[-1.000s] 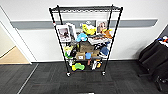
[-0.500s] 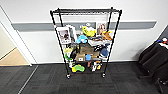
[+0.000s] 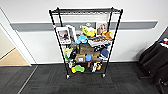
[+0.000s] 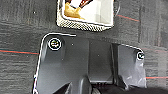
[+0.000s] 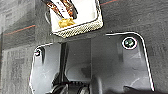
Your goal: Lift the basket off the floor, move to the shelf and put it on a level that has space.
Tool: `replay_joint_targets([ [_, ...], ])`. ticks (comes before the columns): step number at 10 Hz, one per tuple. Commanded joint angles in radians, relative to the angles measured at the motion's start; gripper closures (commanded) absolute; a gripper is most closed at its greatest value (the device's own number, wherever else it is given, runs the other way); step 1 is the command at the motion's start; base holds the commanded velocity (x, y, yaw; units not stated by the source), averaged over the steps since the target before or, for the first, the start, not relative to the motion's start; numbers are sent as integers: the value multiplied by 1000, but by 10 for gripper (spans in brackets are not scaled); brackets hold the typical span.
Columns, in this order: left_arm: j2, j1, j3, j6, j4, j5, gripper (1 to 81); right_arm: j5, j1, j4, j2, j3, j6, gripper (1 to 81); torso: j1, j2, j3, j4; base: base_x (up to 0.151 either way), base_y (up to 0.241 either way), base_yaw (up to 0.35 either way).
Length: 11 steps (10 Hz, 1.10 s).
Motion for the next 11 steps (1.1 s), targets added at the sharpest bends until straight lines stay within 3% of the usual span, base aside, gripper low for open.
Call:
replay_joint_targets([
  [1,-17,-54,8,-5,-16,48,10,-57,63,15,-10,4,7,10,62,-96,-90,0,0,0,0],
  [2,-17,-60,8,-5,-28,48,10,-59,75,15,-11,1,9,10,84,-130,-122,0,0,0,0],
  [3,-17,-71,3,-5,-45,51,10,-60,86,15,-11,2,9,10,106,-164,-60,0,0,0,0],
  [6,-9,-106,-32,-5,-86,60,10,-94,140,15,-2,1,9,10,157,-242,-108,0,0,0,0],
  [10,-23,-122,-51,-5,-149,71,10,-124,184,15,7,-1,9,10,241,-378,-112,0,0,0,0],
  [11,-23,-122,-51,-5,-149,71,10,-124,189,15,7,-1,9,10,264,-413,-148,0,0,0,0],
])
